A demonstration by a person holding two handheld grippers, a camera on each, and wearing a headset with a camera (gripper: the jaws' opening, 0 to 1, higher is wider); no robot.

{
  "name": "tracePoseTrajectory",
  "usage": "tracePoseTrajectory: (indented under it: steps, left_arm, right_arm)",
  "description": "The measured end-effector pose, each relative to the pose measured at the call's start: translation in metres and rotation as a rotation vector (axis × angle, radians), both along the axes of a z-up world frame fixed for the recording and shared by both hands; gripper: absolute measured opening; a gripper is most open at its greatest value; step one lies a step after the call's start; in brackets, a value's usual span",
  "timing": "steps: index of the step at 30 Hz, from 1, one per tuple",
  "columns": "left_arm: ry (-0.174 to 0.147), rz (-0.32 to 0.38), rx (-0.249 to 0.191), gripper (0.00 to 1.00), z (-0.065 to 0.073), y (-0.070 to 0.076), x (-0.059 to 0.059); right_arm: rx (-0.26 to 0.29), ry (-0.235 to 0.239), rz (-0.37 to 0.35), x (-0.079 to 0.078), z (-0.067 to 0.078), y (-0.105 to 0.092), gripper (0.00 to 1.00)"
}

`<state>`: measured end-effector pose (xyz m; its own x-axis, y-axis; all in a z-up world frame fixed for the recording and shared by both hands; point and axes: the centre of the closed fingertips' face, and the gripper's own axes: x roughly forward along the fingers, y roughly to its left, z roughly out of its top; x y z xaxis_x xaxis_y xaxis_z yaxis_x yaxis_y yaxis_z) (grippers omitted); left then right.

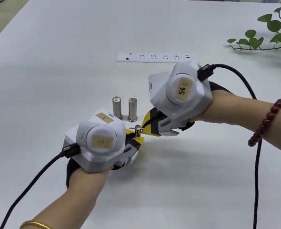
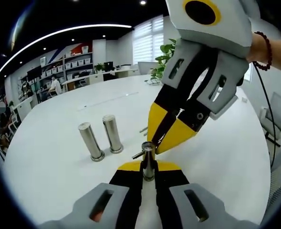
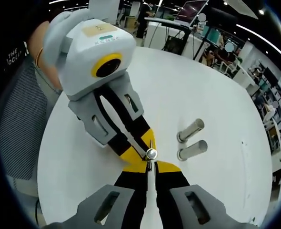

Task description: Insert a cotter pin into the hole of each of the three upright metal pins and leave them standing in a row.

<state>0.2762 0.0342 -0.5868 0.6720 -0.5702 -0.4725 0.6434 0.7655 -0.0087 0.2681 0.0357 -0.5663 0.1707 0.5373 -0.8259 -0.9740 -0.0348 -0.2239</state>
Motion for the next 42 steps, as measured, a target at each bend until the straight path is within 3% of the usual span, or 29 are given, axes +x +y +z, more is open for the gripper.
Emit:
tracePoseTrajectory:
  steps: [4, 13, 40, 42]
  left_arm:
    - [0.001, 0.006, -0.001, 0.06, 0.000, 0.000, 0.000]
    - [0.000, 0.019, -0.008, 0.06, 0.000, 0.000, 0.000]
    - [-0.002, 0.017, -0.014, 0.06, 0.000, 0.001, 0.000]
    - [0.000, 0.018, -0.017, 0.06, 0.000, 0.001, 0.000]
  right_arm:
    - [0.012, -0.017, 0.005, -0.001, 0.005, -0.002, 0.05]
    - [0.007, -0.014, -0.020, -0.001, 0.006, -0.013, 0.02]
    - [0.031, 0.001, -0.043, -0.002, 0.006, -0.006, 0.00]
    - [0.053, 0.004, -0.063, -0.001, 0.007, -0.006, 0.00]
